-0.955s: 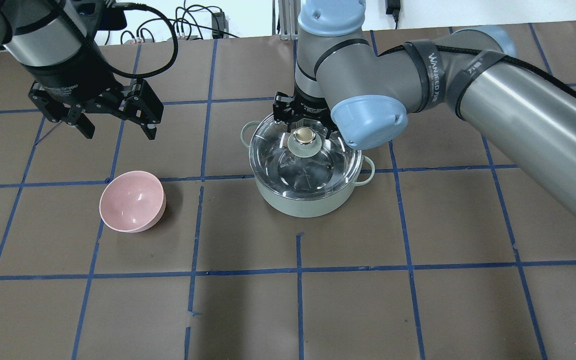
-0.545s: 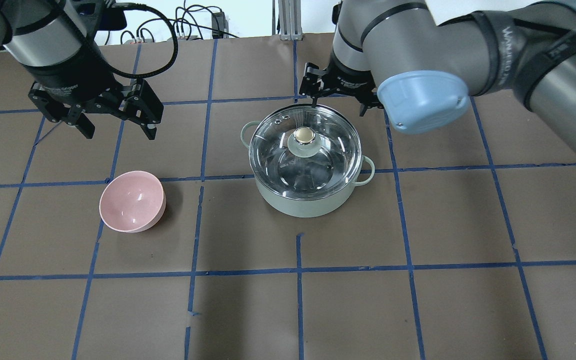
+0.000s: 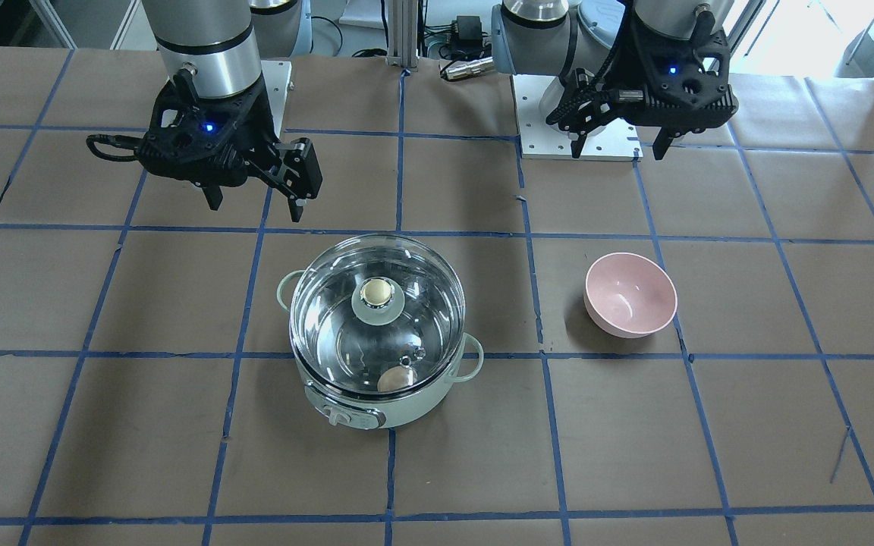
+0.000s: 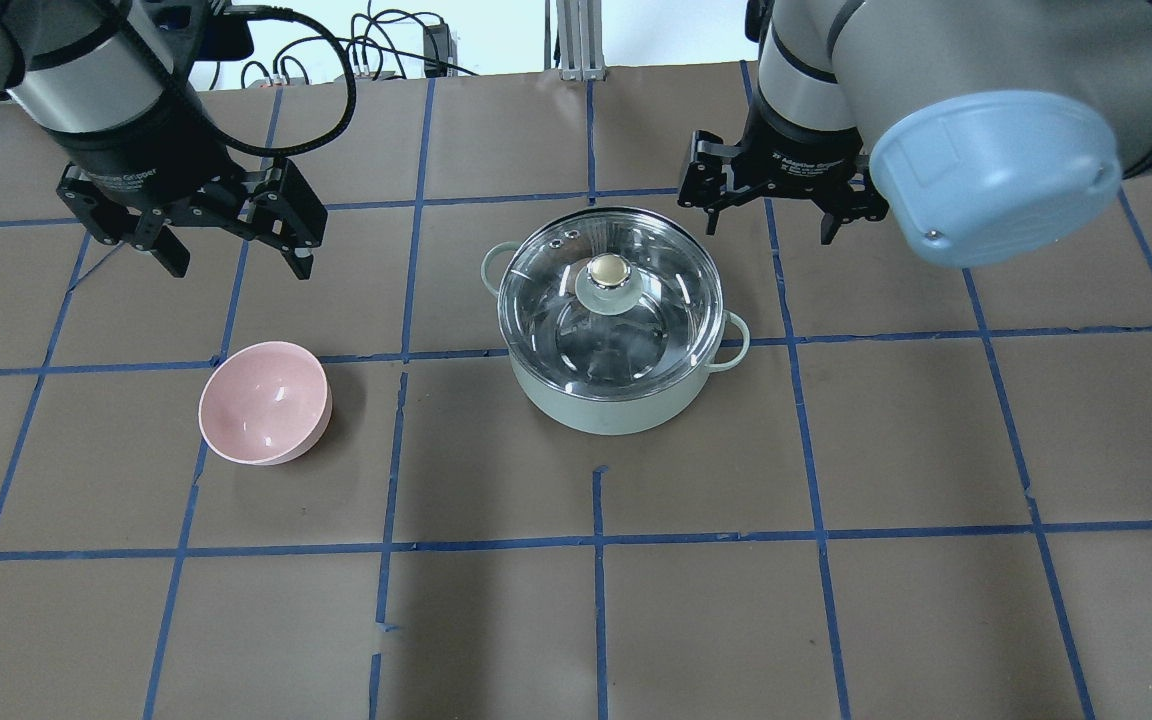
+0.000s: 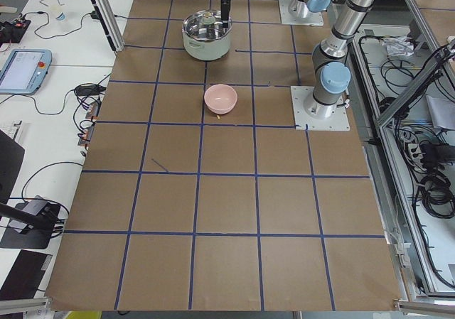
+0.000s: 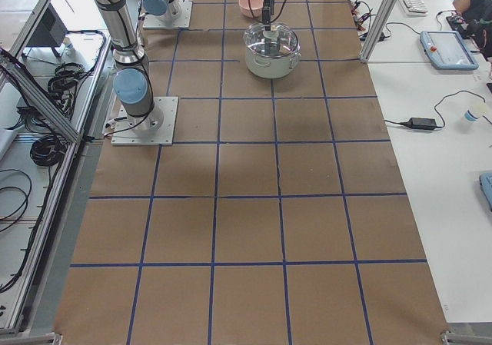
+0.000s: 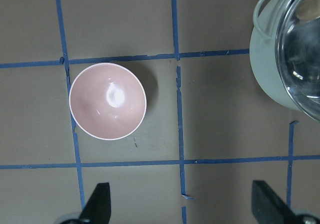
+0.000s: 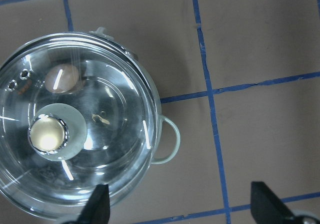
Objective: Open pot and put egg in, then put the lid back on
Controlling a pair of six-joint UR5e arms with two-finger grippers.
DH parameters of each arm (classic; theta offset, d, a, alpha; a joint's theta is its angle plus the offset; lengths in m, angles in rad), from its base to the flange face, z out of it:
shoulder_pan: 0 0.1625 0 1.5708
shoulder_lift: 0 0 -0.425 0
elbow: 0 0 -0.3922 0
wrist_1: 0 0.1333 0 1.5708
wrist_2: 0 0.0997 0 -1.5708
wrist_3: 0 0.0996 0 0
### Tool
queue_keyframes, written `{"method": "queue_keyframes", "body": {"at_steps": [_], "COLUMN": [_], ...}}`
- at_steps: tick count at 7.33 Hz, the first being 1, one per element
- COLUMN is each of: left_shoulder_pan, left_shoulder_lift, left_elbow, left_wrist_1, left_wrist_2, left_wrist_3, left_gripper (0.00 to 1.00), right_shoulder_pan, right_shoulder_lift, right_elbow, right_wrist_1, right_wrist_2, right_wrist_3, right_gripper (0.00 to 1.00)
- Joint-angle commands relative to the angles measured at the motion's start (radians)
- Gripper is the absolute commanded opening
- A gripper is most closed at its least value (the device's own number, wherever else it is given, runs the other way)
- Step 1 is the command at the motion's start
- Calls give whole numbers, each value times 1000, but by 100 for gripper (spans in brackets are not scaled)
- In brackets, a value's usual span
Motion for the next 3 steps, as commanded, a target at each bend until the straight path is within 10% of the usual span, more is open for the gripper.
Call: {"method": "queue_keyframes", "body": {"at_steps": [1,3], "left_shoulder_pan": [0,0], "left_shoulder_lift": [0,0], "left_elbow": [0,0], "left_wrist_1": [0,0], "left_wrist_2": [0,0], "left_wrist_3": [0,0], "left_gripper": [100,100], "right_shoulder_pan": [-47,-66], "right_shoulder_lift": [-21,-23], "right_elbow": [2,2], "right_wrist_1": [62,61], "right_wrist_2": [-3,10], "right_wrist_3": [-95,-97], "right_gripper": [100,100]}}
